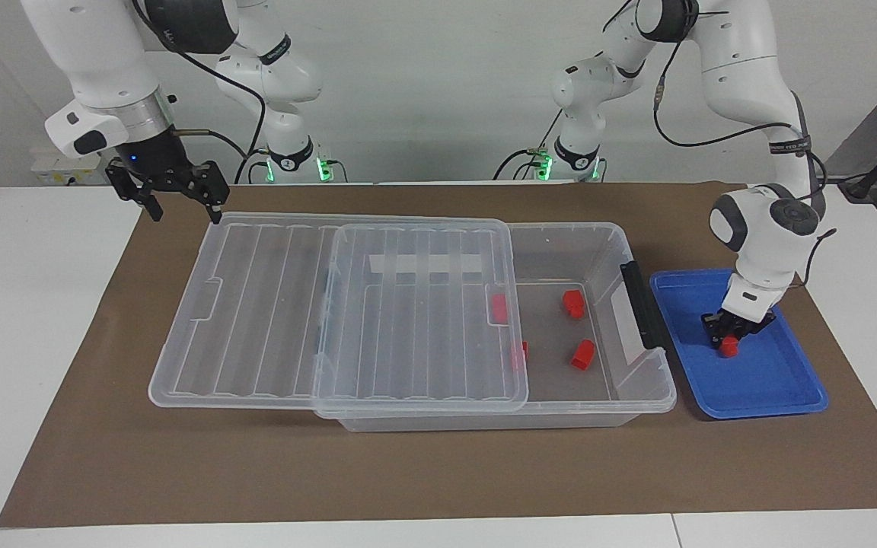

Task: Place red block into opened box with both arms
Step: 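Grasp the red block in the blue tray with the left gripper, then carry the red block into the open box with the left gripper, then lower the red block into the box and open the left gripper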

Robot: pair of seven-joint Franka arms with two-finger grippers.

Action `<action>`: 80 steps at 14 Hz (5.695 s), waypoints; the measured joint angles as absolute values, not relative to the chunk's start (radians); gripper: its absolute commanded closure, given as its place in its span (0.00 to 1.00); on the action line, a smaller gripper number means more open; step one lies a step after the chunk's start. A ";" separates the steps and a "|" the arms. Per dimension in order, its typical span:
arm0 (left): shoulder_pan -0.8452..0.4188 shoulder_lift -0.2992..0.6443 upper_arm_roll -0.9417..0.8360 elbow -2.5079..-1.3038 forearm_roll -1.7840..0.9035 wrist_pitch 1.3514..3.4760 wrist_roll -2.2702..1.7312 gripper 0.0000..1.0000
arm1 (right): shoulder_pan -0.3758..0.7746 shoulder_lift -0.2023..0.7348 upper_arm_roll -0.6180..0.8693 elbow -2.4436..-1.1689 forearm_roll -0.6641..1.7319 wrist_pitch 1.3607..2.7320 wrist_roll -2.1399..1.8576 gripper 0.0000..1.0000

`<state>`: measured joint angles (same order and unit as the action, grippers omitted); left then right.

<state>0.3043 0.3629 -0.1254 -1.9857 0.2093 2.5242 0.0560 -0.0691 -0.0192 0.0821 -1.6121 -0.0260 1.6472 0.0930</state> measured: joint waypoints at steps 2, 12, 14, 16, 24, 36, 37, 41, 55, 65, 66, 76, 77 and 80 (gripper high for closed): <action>0.305 0.362 -0.126 -1.942 0.209 2.426 0.056 1.00 | -0.069 -0.019 0.082 -1.612 -0.026 1.647 0.093 0.04; 0.107 0.212 -0.180 -1.512 0.011 1.631 -0.260 1.00 | -0.069 -0.019 0.082 -1.615 -0.026 1.645 0.093 0.00; -0.011 0.205 -0.191 -1.500 -0.003 1.616 -0.451 1.00 | -0.069 -0.019 0.082 -1.615 -0.026 1.643 0.093 0.00; -0.093 0.205 -0.195 -1.499 -0.021 1.623 -0.577 1.00 | -0.069 -0.019 0.082 -1.615 -0.026 1.643 0.093 0.00; -0.149 0.171 -0.196 -1.772 -0.029 2.029 -0.640 1.00 | -0.073 -0.019 0.082 -1.615 -0.026 1.642 0.093 0.00; -0.206 0.233 -0.197 -2.058 -0.024 2.420 -0.653 1.00 | -0.088 -0.019 0.081 -1.618 -0.026 1.642 0.093 0.00; -0.208 0.252 -0.197 -2.059 -0.024 2.436 -0.653 1.00 | -0.090 -0.019 0.081 -1.619 -0.026 1.642 0.093 0.00; -0.210 0.282 -0.197 -2.071 -0.021 2.476 -0.653 1.00 | -0.093 -0.019 0.081 -1.621 -0.026 1.646 0.093 0.00; -0.232 0.282 -0.197 -2.087 0.181 2.500 -0.733 1.00 | -0.213 0.068 0.079 -1.693 -0.026 1.893 0.039 0.45; -0.231 0.265 -0.188 -2.155 0.206 2.633 -0.747 0.37 | -0.231 0.113 0.078 -1.834 -0.026 2.096 0.019 1.00; -0.231 0.265 -0.187 -2.155 0.206 2.634 -0.747 0.24 | -0.232 0.119 0.078 -1.834 -0.026 2.102 0.019 1.00; -0.231 0.246 -0.181 -2.065 0.208 2.435 -0.747 0.00 | -0.232 0.130 0.078 -1.845 -0.026 2.118 0.019 1.00; -0.231 0.232 -0.181 -2.038 0.208 2.383 -0.746 0.00 | -0.232 0.130 0.078 -1.846 -0.026 2.118 0.019 1.00; -0.231 0.185 -0.183 -1.950 0.190 2.200 -0.748 0.00 | -0.232 0.130 0.079 -1.846 -0.026 2.118 0.019 1.00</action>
<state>-0.2307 0.1847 -0.1829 -1.9495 0.1904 2.2003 -0.7484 -0.2320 0.1300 0.0785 -1.8463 -0.0260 2.1179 0.0187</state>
